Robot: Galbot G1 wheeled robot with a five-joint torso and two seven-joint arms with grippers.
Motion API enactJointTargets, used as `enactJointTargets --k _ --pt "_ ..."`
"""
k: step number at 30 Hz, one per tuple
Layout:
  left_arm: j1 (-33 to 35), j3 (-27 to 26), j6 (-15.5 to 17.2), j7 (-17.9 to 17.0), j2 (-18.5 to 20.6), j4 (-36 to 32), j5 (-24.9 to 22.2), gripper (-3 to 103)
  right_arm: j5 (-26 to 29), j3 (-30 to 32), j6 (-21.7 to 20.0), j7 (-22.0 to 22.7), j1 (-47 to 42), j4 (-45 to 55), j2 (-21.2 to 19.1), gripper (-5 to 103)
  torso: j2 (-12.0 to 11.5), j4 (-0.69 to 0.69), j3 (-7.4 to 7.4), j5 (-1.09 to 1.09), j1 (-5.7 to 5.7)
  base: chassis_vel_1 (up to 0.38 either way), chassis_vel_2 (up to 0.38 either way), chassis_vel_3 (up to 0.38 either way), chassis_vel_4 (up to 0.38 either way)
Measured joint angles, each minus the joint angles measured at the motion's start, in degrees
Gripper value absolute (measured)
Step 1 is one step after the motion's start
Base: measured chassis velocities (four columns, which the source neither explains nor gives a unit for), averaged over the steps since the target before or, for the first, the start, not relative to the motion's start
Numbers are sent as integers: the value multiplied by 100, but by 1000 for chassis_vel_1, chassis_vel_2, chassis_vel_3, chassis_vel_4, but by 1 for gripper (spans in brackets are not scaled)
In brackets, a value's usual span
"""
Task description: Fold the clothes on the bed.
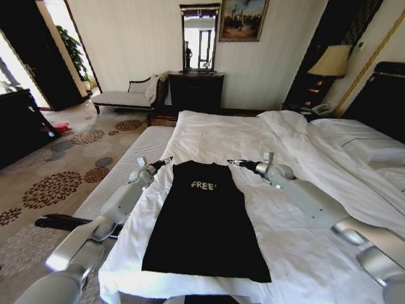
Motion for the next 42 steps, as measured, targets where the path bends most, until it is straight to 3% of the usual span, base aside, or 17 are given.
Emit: enactJointTargets --k 5,11,15,18,27,35,42 --pt "-91 39 -25 120 -7 161 111 101 -164 -218 0 -2 163 -395 188 100 0 -7 -1 1 -2 0 0 0 0" --pt "-232 163 -20 232 -41 412 133 99 -343 -335 20 -15 264 -829 501 100 0 1 0 2 -1 0 0 0 0" --pt "-318 241 92 243 -190 596 -40 103 -360 -295 39 -7 243 -842 521 100 0 -4 -1 1 -2 0 0 0 0" --pt "-375 256 201 243 -343 781 -145 100 -360 -266 40 8 215 -815 509 100 0 -8 -1 1 -2 0 0 0 0" --pt "-661 780 252 617 -608 1393 -8 99 -360 -240 41 61 199 -755 513 100 0 -3 -1 1 -2 0 0 0 0" --pt "-825 668 245 911 -1054 2048 174 99 -316 -232 32 158 201 -631 533 100 0 -3 -1 2 -2 0 0 0 0" --pt "-832 381 188 1007 -1181 2364 439 100 -292 -218 26 181 193 -564 499 100 0 -2 -1 1 -1 0 0 0 0"
